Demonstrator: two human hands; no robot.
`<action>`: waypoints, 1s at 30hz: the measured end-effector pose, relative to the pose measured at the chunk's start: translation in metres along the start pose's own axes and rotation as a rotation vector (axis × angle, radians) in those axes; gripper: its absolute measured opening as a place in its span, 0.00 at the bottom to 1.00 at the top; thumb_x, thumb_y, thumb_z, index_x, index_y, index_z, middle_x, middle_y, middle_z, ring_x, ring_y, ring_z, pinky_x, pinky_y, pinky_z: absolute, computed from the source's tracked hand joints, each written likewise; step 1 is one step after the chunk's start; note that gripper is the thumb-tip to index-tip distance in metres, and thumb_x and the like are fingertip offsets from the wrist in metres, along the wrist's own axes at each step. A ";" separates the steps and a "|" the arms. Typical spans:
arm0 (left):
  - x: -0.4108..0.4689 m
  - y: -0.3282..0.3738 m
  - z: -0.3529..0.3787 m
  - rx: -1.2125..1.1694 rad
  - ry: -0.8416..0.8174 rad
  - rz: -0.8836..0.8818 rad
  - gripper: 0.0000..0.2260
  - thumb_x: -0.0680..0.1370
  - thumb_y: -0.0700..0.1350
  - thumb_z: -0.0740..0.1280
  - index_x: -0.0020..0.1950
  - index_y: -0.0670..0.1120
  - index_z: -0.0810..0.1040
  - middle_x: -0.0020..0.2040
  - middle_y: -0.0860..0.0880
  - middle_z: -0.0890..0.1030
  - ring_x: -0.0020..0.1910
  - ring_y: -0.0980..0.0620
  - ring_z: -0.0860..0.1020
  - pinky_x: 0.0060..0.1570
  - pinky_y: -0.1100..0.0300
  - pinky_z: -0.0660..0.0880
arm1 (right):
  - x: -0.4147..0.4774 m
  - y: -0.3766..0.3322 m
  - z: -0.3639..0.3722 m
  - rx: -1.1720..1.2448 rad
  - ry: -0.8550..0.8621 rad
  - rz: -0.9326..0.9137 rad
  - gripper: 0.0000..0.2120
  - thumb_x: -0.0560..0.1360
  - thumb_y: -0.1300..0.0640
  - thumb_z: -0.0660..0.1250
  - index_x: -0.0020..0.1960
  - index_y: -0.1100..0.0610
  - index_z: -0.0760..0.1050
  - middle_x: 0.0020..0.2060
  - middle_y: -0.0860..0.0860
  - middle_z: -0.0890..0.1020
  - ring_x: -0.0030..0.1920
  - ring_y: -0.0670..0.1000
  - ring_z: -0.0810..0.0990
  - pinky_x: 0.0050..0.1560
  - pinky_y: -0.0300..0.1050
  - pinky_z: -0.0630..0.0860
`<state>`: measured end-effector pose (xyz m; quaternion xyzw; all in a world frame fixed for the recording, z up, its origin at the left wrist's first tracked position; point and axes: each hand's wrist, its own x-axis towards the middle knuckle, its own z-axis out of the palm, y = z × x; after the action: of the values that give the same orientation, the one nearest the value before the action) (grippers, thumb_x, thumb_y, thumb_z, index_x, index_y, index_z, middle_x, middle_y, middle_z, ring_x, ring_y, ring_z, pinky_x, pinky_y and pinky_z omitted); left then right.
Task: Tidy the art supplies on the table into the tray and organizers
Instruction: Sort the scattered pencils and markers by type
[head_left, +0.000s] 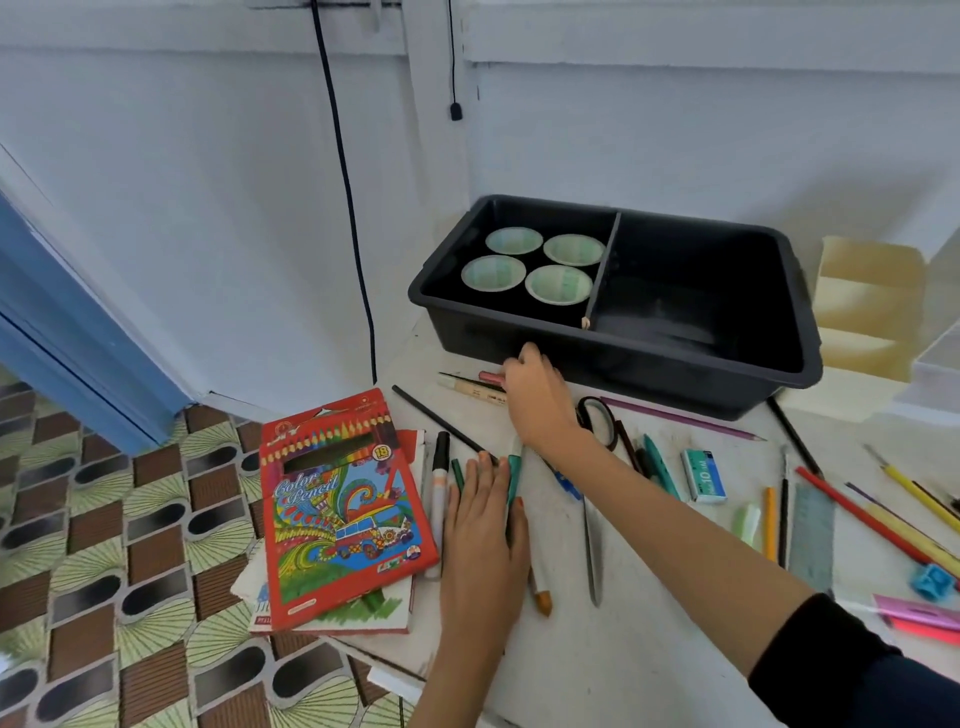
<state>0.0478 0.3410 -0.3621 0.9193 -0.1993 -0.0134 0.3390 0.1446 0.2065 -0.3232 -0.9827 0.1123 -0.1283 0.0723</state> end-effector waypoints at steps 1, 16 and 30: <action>0.000 0.000 0.000 0.003 0.003 0.007 0.29 0.76 0.59 0.41 0.75 0.52 0.51 0.75 0.59 0.49 0.72 0.66 0.42 0.68 0.70 0.35 | -0.004 0.001 0.000 0.077 0.032 0.002 0.12 0.76 0.66 0.62 0.59 0.62 0.73 0.57 0.58 0.71 0.54 0.56 0.74 0.52 0.46 0.72; -0.003 0.002 -0.001 0.096 0.027 0.105 0.22 0.82 0.49 0.54 0.75 0.46 0.58 0.76 0.47 0.59 0.75 0.53 0.53 0.74 0.55 0.45 | -0.164 0.038 -0.101 1.219 0.053 0.530 0.08 0.73 0.60 0.70 0.49 0.48 0.80 0.42 0.41 0.81 0.41 0.36 0.80 0.40 0.26 0.74; -0.102 0.167 0.066 -0.129 0.084 0.498 0.16 0.77 0.43 0.58 0.62 0.40 0.76 0.60 0.42 0.78 0.60 0.43 0.76 0.60 0.45 0.73 | -0.345 0.150 -0.164 1.623 0.413 0.598 0.14 0.77 0.62 0.61 0.62 0.58 0.75 0.39 0.62 0.79 0.43 0.60 0.82 0.42 0.52 0.81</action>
<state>-0.1160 0.2230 -0.3197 0.8181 -0.4040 0.0959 0.3979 -0.2544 0.1258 -0.2736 -0.5154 0.2494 -0.3190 0.7552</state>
